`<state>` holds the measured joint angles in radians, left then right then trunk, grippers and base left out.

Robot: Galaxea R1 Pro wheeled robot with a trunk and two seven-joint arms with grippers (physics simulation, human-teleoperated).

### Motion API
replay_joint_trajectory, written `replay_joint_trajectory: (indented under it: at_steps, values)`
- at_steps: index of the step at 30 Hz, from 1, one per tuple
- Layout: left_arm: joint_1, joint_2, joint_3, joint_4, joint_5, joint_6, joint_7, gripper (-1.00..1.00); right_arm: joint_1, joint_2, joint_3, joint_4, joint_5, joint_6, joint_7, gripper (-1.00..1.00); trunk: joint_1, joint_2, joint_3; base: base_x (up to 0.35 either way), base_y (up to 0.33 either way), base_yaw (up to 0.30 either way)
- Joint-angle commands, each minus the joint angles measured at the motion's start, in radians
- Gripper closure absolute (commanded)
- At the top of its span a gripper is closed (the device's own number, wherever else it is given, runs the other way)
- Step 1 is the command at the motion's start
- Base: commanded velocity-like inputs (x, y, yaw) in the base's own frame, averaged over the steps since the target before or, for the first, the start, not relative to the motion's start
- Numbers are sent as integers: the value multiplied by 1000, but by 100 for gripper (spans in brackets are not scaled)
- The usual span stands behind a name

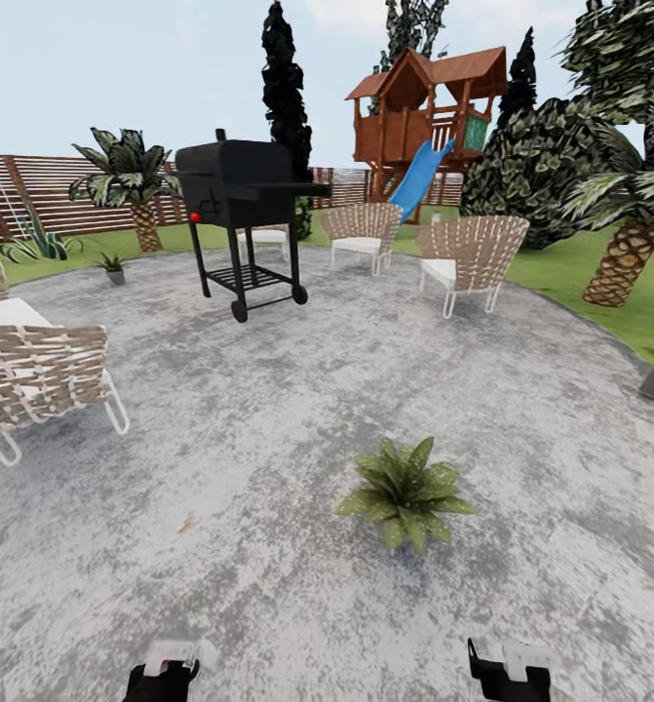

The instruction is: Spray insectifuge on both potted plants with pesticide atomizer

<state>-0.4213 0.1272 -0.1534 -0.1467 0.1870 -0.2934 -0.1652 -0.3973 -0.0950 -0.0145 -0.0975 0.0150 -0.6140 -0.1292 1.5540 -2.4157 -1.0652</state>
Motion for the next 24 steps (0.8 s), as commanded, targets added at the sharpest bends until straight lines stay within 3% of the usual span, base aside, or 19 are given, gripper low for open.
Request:
replay_joint_trajectory:
  at_steps: [1, 24]
  values:
    - [-1, 0, -7, 1, 11, -3, -4, 100, 0, 0, -1, 1, 2, -3, -3, -100, 0, 0, -1, 128, 324, 0]
    - [-1, -1, -10, 1, 8, -1, -4, 100, 0, 1, -1, 10, 2, -3, -3, -100, 0, 0, -1, 163, 316, 0]
